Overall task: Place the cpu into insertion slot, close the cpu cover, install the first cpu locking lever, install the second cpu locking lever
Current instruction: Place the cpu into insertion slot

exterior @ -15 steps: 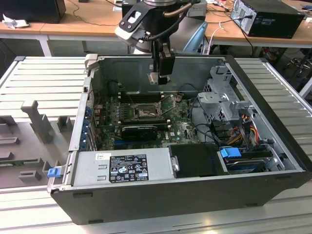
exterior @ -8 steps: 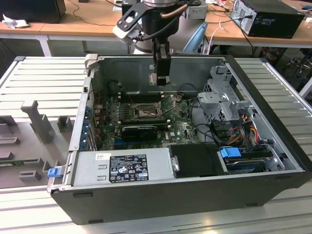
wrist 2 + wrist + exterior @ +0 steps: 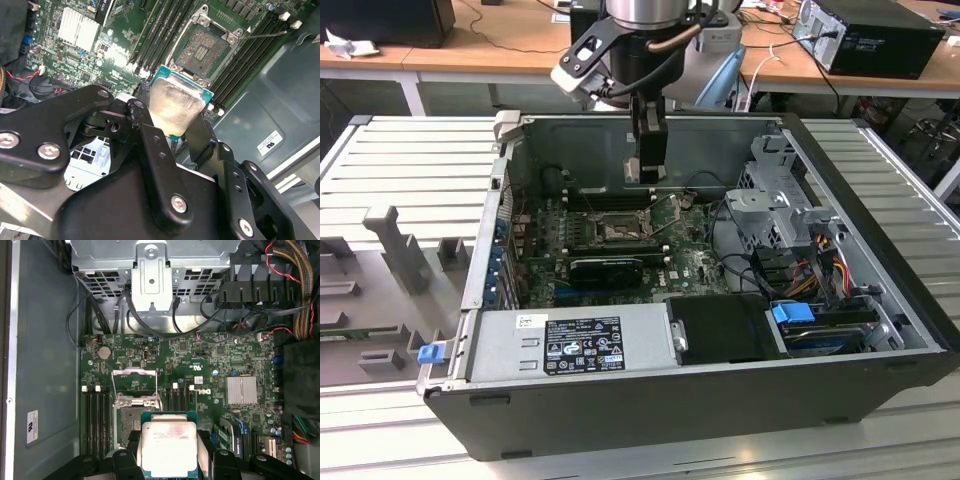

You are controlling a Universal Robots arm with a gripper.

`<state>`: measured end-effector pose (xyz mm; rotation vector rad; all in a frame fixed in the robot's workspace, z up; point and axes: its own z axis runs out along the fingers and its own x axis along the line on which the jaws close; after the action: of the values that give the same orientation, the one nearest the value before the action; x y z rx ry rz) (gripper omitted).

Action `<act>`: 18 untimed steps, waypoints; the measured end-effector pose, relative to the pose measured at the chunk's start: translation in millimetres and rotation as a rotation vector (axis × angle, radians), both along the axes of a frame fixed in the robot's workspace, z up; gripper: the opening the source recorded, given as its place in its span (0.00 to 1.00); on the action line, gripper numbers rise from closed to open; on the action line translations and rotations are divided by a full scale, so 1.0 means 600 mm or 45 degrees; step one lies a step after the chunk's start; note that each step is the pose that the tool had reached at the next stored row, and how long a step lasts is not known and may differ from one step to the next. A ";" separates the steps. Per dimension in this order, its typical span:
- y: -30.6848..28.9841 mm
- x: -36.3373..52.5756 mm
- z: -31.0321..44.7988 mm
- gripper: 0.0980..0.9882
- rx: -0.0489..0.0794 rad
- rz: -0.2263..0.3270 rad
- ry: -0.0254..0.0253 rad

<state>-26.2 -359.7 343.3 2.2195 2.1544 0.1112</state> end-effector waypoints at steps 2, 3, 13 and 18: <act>0.0000 0.000 -0.001 0.48 0.000 0.000 -0.0001; 0.0000 0.000 -0.002 0.48 0.000 0.000 -0.0001; 0.0000 0.000 -0.010 0.48 0.000 0.000 -0.0001; 0.0000 0.000 -0.013 0.48 0.000 0.000 -0.0001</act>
<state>-26.2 -359.7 335.7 2.2196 2.1543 0.1114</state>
